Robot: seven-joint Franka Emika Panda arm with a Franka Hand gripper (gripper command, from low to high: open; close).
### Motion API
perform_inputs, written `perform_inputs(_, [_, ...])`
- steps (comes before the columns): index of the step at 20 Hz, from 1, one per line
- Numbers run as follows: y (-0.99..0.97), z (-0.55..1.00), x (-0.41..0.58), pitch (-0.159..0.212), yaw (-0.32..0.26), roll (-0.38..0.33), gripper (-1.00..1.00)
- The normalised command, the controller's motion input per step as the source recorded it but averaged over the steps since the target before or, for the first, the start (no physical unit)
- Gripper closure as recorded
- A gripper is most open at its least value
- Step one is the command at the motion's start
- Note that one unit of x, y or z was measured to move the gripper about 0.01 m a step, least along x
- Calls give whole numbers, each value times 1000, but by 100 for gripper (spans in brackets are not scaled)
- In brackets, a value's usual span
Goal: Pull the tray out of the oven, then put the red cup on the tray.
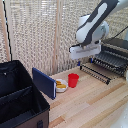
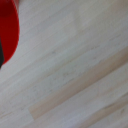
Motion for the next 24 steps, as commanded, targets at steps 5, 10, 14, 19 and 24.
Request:
perform_inputs(5, [83, -489, -1, -88, 0, 175, -100])
perform_inputs(10, [-35, -385, 0, -72, 0, 131, -100])
perform_inputs(14, [-137, -293, 9, -46, 0, 113, 100])
perform_inputs(19, [-14, -61, -11, -15, 0, 56, 100])
perform_inputs(24, [1, 0, -37, -6, 35, 0, 100])
